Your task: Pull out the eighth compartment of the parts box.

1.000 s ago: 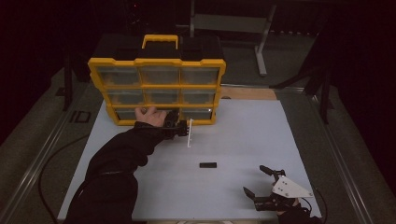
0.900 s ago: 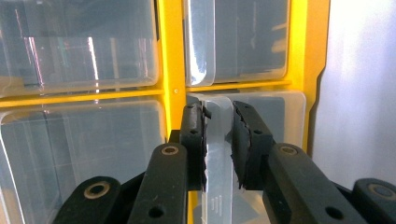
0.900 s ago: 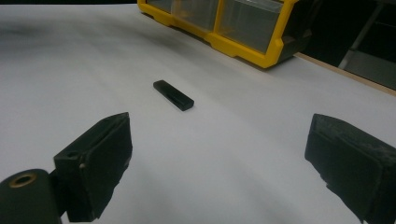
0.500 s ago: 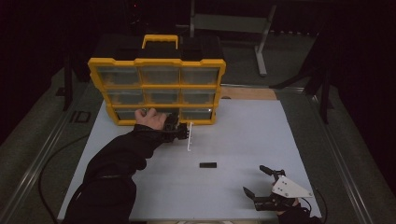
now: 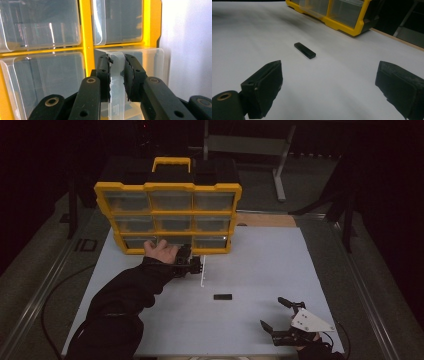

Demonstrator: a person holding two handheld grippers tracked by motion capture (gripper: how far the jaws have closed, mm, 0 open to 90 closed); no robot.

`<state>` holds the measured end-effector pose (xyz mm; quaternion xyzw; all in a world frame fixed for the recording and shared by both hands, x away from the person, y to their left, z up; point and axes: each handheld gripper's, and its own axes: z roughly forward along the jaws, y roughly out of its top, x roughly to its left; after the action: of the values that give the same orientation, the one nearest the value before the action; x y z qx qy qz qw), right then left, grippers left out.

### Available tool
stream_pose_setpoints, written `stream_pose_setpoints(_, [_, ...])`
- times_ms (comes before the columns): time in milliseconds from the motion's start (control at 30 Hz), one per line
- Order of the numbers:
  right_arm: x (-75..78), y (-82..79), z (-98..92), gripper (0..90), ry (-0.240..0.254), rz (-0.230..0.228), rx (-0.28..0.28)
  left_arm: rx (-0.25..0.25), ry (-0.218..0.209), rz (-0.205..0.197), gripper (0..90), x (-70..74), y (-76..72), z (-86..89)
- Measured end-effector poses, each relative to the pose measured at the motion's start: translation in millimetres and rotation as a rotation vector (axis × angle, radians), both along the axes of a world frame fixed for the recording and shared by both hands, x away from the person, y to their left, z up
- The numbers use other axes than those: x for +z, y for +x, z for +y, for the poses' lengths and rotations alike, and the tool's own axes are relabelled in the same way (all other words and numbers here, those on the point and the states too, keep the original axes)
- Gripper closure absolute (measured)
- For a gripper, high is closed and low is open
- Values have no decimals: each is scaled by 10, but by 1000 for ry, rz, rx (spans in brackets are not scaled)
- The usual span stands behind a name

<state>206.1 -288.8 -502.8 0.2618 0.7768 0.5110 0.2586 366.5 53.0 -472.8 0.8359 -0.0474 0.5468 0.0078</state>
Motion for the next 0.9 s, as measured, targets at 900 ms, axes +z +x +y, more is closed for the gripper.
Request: stream_pose_setpoints(900, [4,-2,0,74,-1,-2,-1,-35,6,-11,764,-21,-338,-15])
